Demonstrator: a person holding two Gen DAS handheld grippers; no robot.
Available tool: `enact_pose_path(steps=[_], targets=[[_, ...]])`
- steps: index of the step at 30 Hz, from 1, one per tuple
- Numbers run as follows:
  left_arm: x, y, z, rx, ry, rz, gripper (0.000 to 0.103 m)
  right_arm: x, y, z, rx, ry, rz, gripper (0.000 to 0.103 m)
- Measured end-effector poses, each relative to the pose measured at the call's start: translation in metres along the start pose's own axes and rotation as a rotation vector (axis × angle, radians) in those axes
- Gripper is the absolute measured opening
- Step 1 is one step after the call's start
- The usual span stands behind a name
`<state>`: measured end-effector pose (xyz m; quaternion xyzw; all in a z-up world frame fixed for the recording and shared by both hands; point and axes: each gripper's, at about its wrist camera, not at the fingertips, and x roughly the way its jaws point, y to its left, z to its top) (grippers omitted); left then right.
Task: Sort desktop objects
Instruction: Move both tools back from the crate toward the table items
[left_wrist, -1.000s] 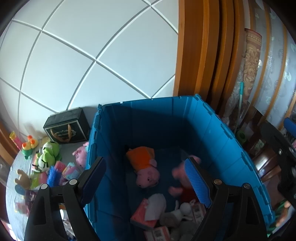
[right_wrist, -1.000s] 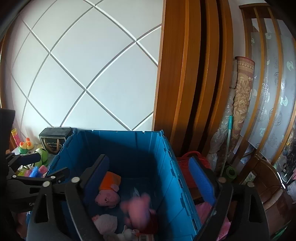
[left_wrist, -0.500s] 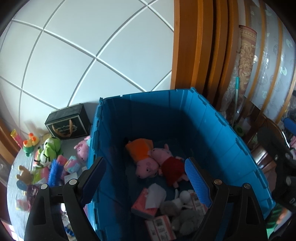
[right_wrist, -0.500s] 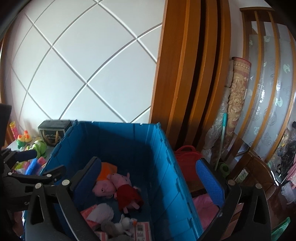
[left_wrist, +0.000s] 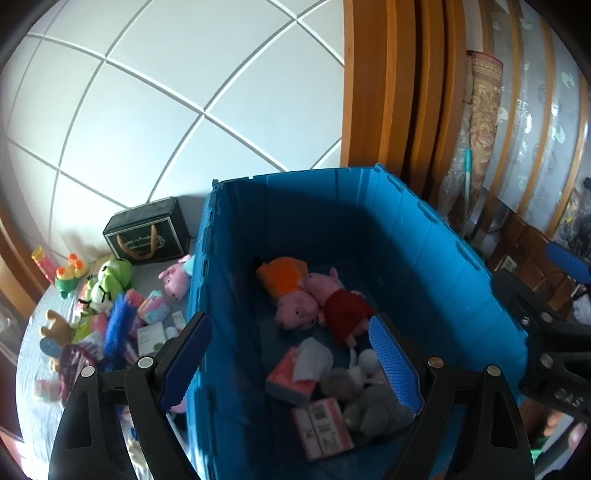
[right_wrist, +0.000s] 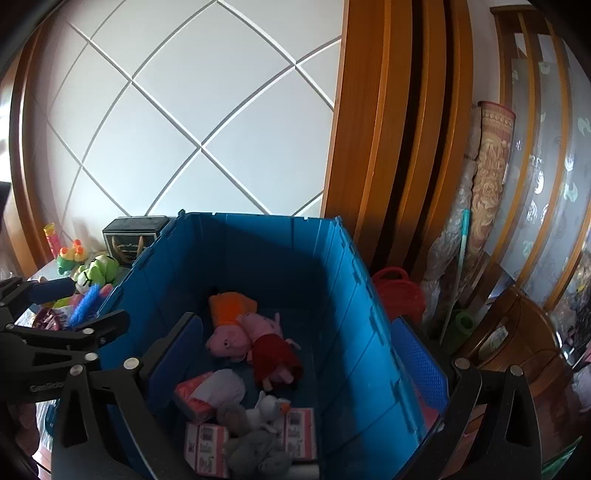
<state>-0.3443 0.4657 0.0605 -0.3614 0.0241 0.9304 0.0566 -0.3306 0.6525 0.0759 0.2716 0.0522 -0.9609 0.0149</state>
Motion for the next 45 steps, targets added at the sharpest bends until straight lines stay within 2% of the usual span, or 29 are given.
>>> enact_pose_path(steps=[6,11,15,23,31,35,39,45], targets=[[-0.034,0.014,-0.026,0.01,-0.04,-0.023,0.088,-0.018,0.01,-0.028,0.002,0.022,0.027,0.103],[-0.062,0.031,-0.049,0.028,-0.073,-0.031,0.093,-0.039,0.029,-0.045,0.034,0.022,0.036,0.103],[-0.084,0.051,-0.07,0.033,-0.1,-0.047,0.095,-0.058,0.053,-0.059,0.045,0.029,0.034,0.103],[-0.121,0.105,-0.122,0.017,-0.104,-0.05,0.098,-0.099,0.115,-0.084,0.054,0.03,0.043,0.103],[-0.146,0.172,-0.179,-0.025,-0.088,0.005,0.099,-0.128,0.193,-0.116,0.049,0.036,0.102,0.103],[-0.156,0.203,-0.204,-0.053,-0.112,0.049,0.099,-0.137,0.237,-0.132,0.036,0.032,0.147,0.103],[-0.161,0.231,-0.224,-0.087,-0.134,0.082,0.099,-0.139,0.268,-0.142,0.038,0.024,0.173,0.103],[-0.154,0.272,-0.242,-0.171,-0.112,0.127,0.099,-0.131,0.312,-0.149,-0.035,0.042,0.195,0.103]])
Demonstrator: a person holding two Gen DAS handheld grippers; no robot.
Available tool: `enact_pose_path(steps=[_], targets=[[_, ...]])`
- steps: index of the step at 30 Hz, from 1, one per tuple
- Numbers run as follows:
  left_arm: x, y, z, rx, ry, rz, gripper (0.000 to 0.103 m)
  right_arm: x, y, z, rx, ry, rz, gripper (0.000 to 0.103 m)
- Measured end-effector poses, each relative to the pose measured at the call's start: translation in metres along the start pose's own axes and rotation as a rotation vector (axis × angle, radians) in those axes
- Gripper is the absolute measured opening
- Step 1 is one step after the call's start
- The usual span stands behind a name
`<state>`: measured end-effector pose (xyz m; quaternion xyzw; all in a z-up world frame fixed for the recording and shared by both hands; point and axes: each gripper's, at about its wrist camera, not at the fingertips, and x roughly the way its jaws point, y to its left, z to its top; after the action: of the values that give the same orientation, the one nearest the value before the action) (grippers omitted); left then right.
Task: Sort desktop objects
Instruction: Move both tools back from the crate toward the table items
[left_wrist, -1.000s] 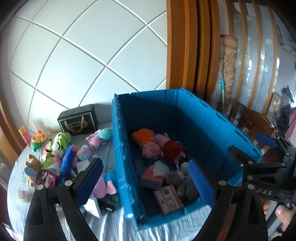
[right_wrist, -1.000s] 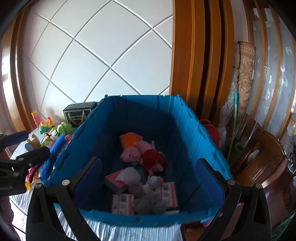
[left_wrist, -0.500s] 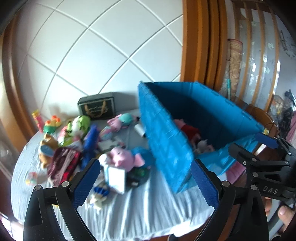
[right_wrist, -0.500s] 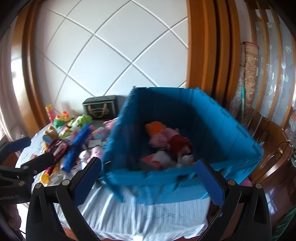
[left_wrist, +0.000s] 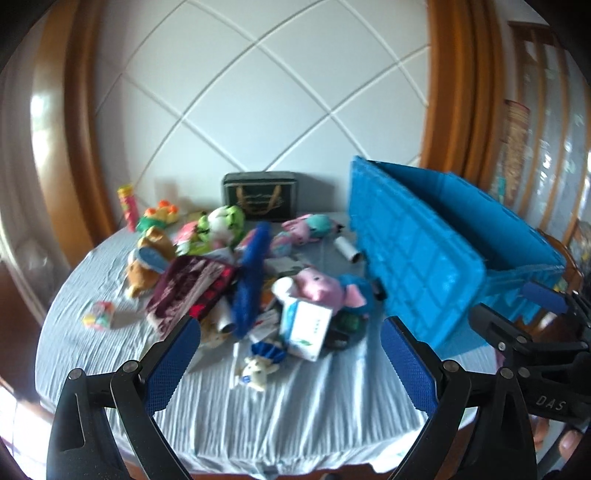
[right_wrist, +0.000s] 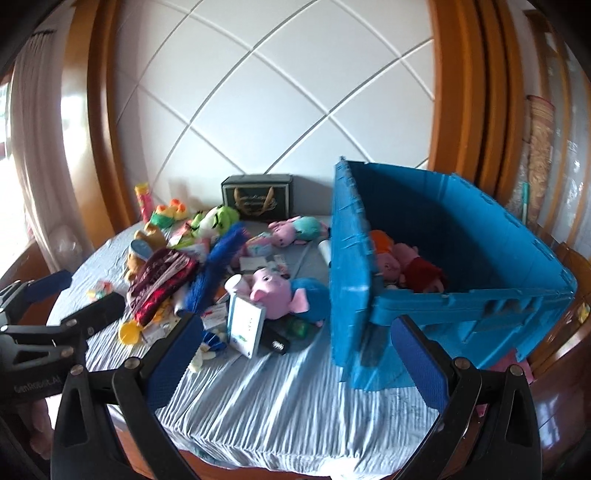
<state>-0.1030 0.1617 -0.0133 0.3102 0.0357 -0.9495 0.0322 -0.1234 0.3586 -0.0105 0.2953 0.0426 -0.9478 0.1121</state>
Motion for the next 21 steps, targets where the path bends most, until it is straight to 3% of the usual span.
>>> enact_pose_path(steps=[7,21], targets=[[0.03,0.057,-0.017,-0.079,0.046,0.111,0.099,0.042,0.03,-0.003,-0.044,0.056,0.087,0.103],[0.134,0.141,-0.019,-0.162,0.197,0.266,0.099,0.188,0.071,0.009,-0.087,0.224,0.268,0.103]])
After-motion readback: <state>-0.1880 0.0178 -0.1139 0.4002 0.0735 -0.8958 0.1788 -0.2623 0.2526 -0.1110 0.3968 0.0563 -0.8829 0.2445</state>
